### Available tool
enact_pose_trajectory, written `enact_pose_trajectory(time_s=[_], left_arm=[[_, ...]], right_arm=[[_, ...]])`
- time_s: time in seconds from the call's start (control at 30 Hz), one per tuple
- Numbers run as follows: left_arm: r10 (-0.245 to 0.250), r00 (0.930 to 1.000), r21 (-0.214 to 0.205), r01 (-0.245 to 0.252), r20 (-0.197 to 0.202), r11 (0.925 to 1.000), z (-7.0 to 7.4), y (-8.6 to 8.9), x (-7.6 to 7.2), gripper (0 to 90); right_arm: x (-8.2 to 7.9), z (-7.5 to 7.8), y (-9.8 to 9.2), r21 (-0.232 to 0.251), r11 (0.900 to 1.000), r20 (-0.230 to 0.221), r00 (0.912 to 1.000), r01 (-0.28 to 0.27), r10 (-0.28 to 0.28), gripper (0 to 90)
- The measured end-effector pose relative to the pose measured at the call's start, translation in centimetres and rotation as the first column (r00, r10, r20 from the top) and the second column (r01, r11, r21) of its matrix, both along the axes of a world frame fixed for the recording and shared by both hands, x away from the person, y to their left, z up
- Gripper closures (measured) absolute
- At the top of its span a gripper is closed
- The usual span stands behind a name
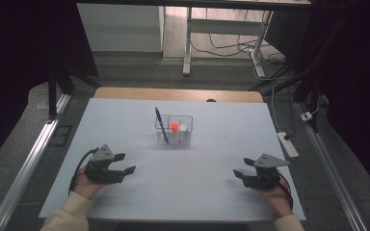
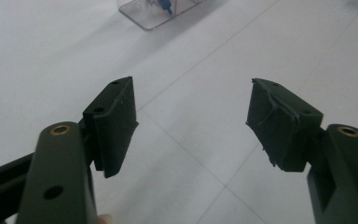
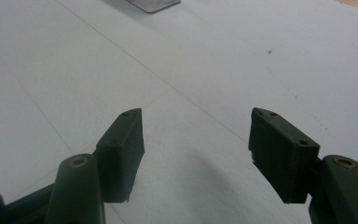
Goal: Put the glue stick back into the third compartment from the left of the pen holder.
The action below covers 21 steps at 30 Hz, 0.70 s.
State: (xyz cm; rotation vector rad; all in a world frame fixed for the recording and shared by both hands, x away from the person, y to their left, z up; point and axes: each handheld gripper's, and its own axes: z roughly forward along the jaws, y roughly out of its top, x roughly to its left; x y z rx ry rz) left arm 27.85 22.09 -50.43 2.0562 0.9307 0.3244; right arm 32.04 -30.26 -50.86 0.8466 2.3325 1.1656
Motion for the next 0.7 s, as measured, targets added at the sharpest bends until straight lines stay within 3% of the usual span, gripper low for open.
enact_pose_trajectory(time_s=[0.2,0.7], left_arm=[[0.003,0.9999,-0.007,-0.004,-0.016,1.0,-0.54,0.46,-0.36,32.6],[0.006,0.9999,-0.008,-0.007,-0.011,1.0,-0.59,0.65,-0.34,32.1]], right_arm=[[0.06,-0.1,0.02,0.0,1.0,0.001,1.0,0.001,-0.001,35.4],[0.14,-0.14,0.09,-0.005,0.9999,0.003,0.9999,-0.011,0.011,35.4]])
